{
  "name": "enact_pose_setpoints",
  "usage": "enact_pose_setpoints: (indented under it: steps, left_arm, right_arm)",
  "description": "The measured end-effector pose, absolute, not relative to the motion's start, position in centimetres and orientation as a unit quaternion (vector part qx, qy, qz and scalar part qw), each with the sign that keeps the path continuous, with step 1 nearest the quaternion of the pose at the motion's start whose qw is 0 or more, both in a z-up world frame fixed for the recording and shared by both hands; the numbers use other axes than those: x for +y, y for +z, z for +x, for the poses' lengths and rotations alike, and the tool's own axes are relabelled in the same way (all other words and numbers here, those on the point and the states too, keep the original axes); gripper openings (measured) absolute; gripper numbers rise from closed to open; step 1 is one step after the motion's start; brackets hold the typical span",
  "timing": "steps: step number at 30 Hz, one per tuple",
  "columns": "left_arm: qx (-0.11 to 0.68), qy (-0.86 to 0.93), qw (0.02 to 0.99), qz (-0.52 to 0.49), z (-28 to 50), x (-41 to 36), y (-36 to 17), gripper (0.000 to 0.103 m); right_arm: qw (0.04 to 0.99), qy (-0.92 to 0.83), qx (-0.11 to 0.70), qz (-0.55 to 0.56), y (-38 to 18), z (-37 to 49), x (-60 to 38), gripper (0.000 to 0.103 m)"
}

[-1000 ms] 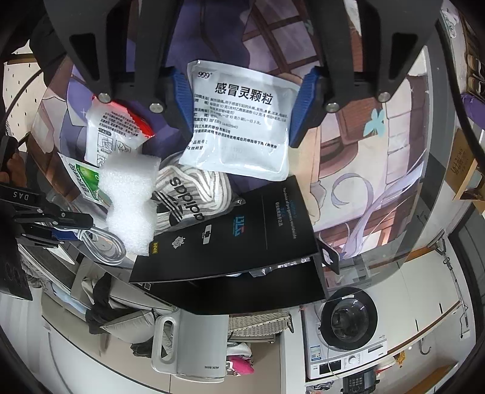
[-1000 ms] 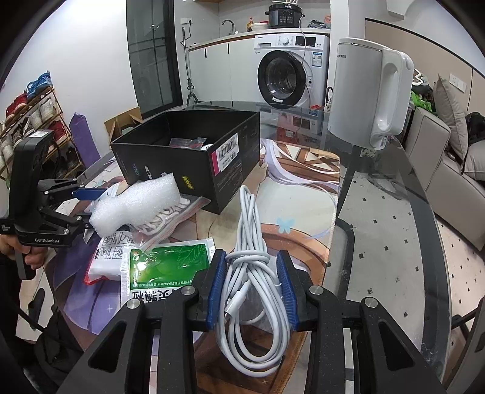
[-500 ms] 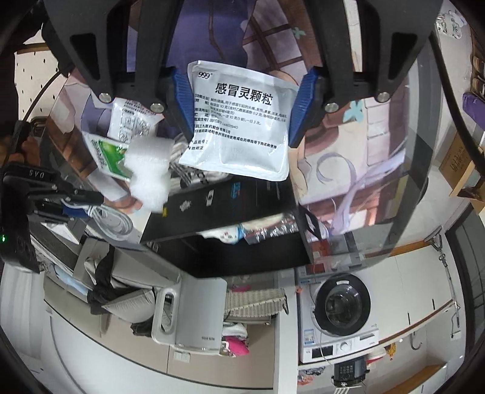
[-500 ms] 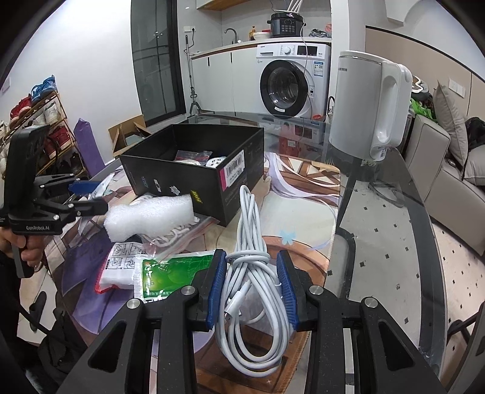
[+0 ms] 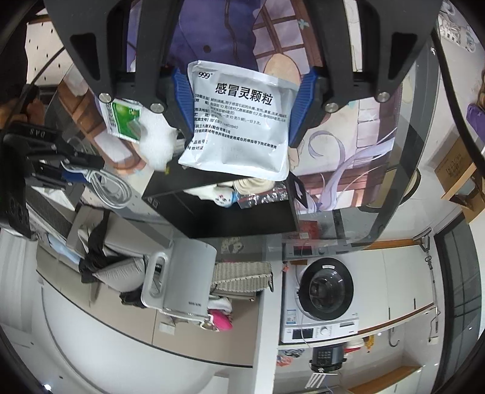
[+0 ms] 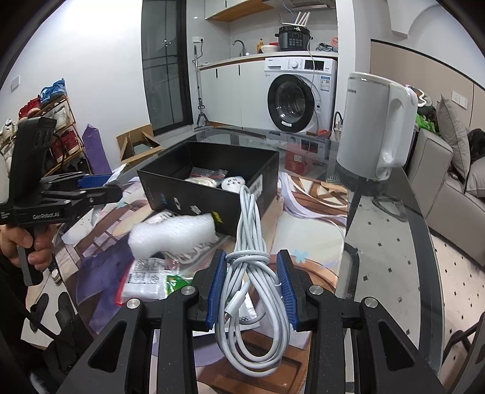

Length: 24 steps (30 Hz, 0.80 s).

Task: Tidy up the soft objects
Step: 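Carry the sachet with the left gripper while the right carries the cable over the box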

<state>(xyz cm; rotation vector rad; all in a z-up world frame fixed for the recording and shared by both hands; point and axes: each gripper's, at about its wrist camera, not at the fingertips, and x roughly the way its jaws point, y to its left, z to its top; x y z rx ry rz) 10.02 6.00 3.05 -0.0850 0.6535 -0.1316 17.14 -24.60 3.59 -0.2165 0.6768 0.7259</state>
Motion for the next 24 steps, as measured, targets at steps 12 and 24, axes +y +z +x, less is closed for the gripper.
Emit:
enact_pose_setpoints:
  steps: [12,24]
  left_arm:
    - [0.287,-0.058,0.954,-0.058,9.7,5.6,4.4,0.056]
    - [0.270,-0.049,0.960,-0.058,12.4,5.4,6.0,0.056]
  right_arm:
    - [0.879,0.364,0.292,-0.095,5.9,16.7,-22.7,0.034]
    - [0.880,0.379,0.265,-0.105,8.2,17.9,-19.7,0.034]
